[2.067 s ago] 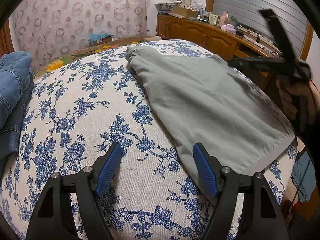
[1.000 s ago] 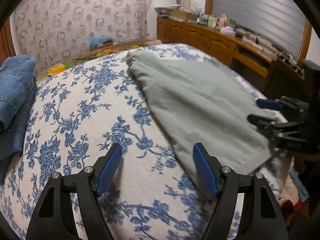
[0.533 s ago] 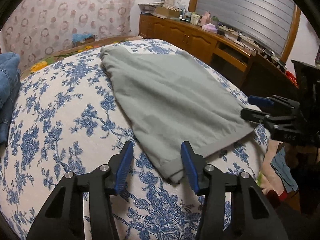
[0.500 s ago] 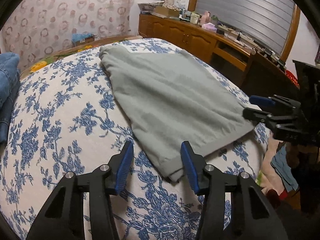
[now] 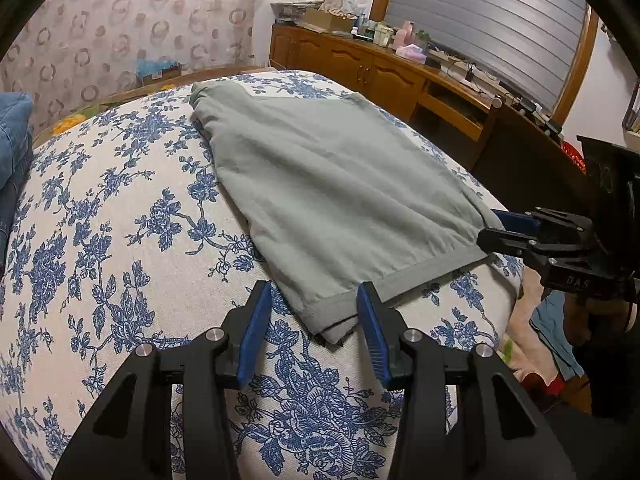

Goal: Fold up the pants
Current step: 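Close both tools on the sweatshirt hem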

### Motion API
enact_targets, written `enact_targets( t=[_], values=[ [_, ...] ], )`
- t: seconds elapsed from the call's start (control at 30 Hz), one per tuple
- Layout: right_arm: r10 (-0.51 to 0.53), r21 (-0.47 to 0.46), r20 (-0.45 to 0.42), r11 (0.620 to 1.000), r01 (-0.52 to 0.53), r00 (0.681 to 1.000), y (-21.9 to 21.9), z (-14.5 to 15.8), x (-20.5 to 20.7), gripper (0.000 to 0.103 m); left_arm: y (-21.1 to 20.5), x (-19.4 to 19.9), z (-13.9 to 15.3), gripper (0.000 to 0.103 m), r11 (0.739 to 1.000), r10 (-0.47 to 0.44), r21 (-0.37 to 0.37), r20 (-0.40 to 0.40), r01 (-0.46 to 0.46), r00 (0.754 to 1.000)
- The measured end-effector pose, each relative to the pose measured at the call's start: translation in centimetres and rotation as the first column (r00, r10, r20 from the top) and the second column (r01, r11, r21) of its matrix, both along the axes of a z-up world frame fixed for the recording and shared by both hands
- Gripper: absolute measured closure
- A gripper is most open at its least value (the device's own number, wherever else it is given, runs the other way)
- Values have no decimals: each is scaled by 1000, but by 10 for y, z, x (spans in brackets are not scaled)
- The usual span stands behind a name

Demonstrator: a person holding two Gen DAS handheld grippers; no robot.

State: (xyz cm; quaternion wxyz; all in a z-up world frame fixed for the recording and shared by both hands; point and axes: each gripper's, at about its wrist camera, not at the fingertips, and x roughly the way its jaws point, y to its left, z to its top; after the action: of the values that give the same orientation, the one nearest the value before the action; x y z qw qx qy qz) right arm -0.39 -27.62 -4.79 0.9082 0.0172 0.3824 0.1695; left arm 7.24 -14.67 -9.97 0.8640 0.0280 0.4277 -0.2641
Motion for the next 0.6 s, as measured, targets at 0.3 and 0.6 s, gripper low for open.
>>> enact_targets(
  t=[0.3, 0.6],
  values=[
    [30, 31, -5, 999, -30, 1000, 7, -3, 1, 79, -5, 0, -1, 57, 1000, 0, 7, 10, 0, 1000],
    [42, 61, 0, 997, -42, 999, 3, -7, -1, 84, -10, -2, -1, 56, 1000, -12, -2, 0, 12, 1000]
  ],
)
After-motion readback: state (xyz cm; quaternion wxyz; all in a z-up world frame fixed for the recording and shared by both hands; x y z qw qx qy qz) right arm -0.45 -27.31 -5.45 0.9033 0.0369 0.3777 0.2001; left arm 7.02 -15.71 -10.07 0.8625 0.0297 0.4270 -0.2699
